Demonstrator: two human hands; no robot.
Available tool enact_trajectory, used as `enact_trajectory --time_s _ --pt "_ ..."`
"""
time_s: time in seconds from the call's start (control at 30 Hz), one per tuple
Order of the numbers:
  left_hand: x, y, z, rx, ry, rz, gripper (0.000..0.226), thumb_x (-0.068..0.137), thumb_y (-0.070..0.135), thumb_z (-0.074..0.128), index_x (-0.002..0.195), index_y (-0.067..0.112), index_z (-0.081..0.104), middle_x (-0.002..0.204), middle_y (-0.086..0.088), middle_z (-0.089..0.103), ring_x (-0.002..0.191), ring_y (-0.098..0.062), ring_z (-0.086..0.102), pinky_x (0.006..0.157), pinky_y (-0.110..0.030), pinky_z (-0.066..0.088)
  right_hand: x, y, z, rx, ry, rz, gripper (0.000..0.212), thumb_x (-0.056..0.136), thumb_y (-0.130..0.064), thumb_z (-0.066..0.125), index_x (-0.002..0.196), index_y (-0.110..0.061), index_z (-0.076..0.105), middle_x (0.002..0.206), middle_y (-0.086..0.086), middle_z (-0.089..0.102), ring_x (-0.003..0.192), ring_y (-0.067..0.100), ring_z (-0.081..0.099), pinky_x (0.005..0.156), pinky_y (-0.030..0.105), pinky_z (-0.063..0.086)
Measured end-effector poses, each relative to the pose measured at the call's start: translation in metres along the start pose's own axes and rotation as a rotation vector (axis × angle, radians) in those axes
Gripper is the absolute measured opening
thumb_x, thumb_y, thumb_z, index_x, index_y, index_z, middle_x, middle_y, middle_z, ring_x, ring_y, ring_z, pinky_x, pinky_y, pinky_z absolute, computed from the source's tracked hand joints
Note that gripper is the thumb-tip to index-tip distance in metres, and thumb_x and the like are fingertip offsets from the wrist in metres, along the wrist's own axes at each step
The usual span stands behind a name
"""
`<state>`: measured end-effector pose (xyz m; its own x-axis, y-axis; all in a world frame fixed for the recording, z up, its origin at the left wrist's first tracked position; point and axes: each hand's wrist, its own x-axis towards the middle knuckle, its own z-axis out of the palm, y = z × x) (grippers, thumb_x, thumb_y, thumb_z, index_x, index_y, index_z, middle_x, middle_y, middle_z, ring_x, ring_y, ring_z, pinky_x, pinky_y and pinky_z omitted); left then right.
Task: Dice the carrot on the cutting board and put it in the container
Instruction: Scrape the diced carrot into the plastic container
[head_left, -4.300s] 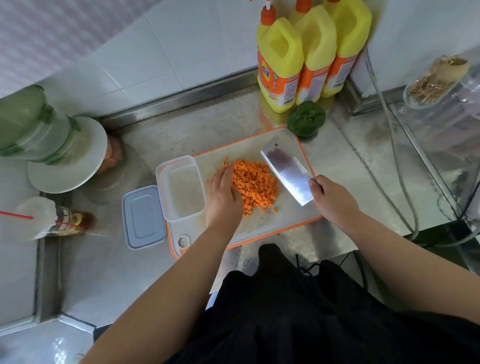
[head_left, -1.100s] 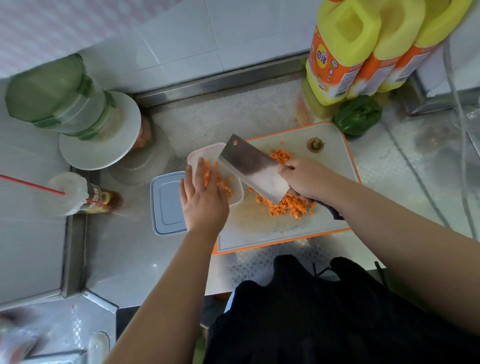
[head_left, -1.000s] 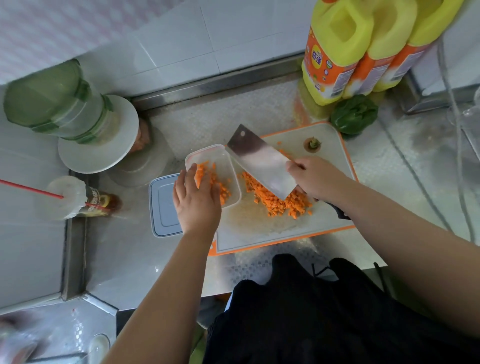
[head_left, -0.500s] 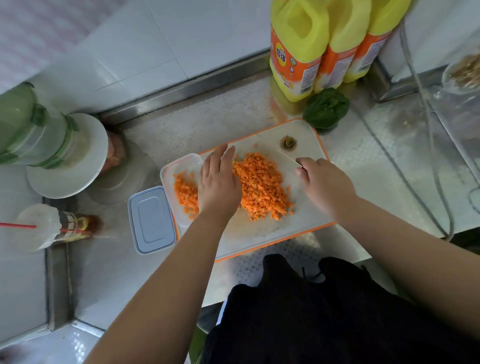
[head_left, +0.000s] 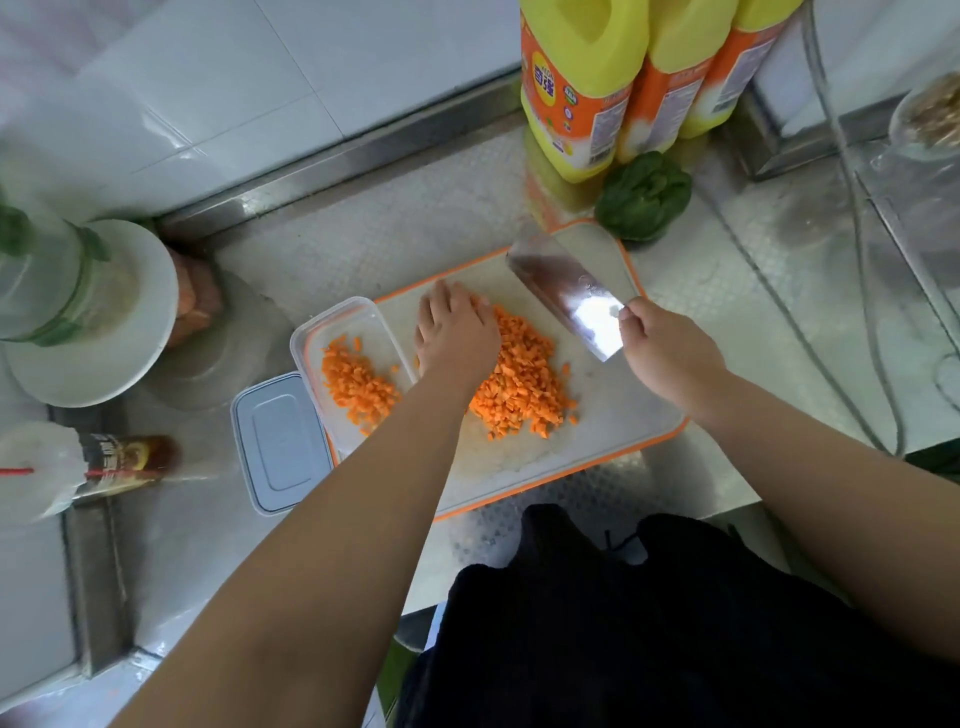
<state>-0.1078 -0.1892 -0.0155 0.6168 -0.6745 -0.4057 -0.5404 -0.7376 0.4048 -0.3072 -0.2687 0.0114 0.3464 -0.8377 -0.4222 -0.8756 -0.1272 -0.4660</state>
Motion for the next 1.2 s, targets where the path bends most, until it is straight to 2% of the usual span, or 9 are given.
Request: enact_trajectory --time_s 0.13,0.23,0.33,0.43,0.57,0.67,0.87,1.03,1.2 --pt "0.001 -0.01 0.004 -0.176 0.042 0.052 0.051 0.106 0.031 0.027 0.15 0.006 0.031 0.16 -0.01 0.022 0.149 -0.022 0.012 0.12 -0.034 0.007 0.002 -0.001 0.01 0.047 -0.118 -0.021 0.032 0.101 -0.029 0.034 0.11 -0.021 0.063 0.113 0.008 0.065 0.101 0.031 0.057 0.077 0.033 0.041" --pt "-0.013 -0.011 0.005 -0.307 0.04 0.064 0.049 0.107 0.027 0.027 0.151 0.004 0.029 0.159 -0.011 0.025 0.148 -0.02 0.018 0.119 -0.029 0.009 -0.002 -0.009 0.026 0.111 -0.203 -0.01 0.03 0.101 -0.027 0.034 0.085 -0.019 0.057 0.093 0.014 0.065 0.081 0.027 0.053 0.067 0.029 0.035" --pt "-0.03 -0.007 0.007 -0.379 0.027 0.084 0.05 0.108 0.028 0.026 0.153 0.006 0.025 0.16 -0.009 0.022 0.148 -0.02 0.017 0.121 -0.03 0.009 -0.006 -0.019 0.037 0.255 -0.307 0.03 0.034 0.102 -0.025 0.033 0.099 -0.003 0.059 0.075 0.013 0.064 0.061 0.022 0.052 0.058 0.031 0.04" --pt "-0.04 -0.004 0.01 -0.413 0.004 0.09 0.051 0.108 0.031 0.024 0.154 0.009 0.021 0.162 -0.005 0.018 0.149 -0.016 0.012 0.121 -0.028 0.007 -0.008 -0.026 0.037 0.464 -0.378 0.144 0.027 0.102 -0.021 0.034 0.104 -0.008 0.057 0.062 0.008 0.057 0.044 0.018 0.043 0.042 0.027 0.034" --pt "-0.053 -0.005 0.004 -0.476 0.065 0.154 0.048 0.108 0.027 0.025 0.152 0.01 0.028 0.16 -0.003 0.025 0.148 -0.013 0.017 0.12 -0.025 0.012 -0.008 -0.025 0.025 0.641 -0.449 0.254 0.022 0.101 -0.019 0.035 0.113 -0.017 0.054 0.062 0.008 0.05 0.044 0.015 0.036 0.043 0.026 0.029" --pt "-0.065 -0.012 -0.004 -0.528 0.209 0.221 0.043 0.106 0.021 0.03 0.145 0.008 0.044 0.152 -0.004 0.041 0.143 -0.012 0.031 0.118 -0.027 0.023 -0.01 -0.021 0.016 0.66 -0.447 0.256 0.017 0.101 -0.017 0.037 0.1 -0.011 0.053 0.062 0.011 0.047 0.046 0.018 0.034 0.044 0.027 0.027" --pt "-0.075 -0.06 -0.004 -0.076 0.655 0.419 0.027 0.095 0.009 0.054 0.12 0.001 0.06 0.123 -0.016 0.057 0.112 -0.033 0.053 0.101 -0.036 0.039 -0.013 -0.018 0.001 0.671 -0.457 0.232 0.028 0.101 -0.018 0.039 0.074 -0.016 0.047 0.062 0.011 0.046 0.044 0.017 0.034 0.041 0.026 0.027" --pt "-0.093 -0.099 0.005 0.231 0.569 0.245 0.044 0.097 0.047 0.045 0.108 0.007 0.06 0.104 -0.011 0.06 0.103 -0.032 0.05 0.09 -0.043 0.04 -0.019 -0.028 -0.008 0.66 -0.475 0.22 0.024 0.101 -0.019 0.042 0.079 -0.02 0.052 0.062 0.012 0.048 0.044 0.018 0.036 0.043 0.026 0.029" --pt "-0.102 -0.119 0.005 0.215 0.518 0.233 0.035 0.098 0.035 0.04 0.091 0.009 0.063 0.091 -0.009 0.061 0.099 -0.031 0.047 0.085 -0.044 0.041 -0.023 -0.049 -0.012 0.611 -0.535 0.174 0.022 0.1 -0.02 0.044 0.079 -0.018 0.05 0.06 0.011 0.049 0.042 0.017 0.037 0.043 0.026 0.029"
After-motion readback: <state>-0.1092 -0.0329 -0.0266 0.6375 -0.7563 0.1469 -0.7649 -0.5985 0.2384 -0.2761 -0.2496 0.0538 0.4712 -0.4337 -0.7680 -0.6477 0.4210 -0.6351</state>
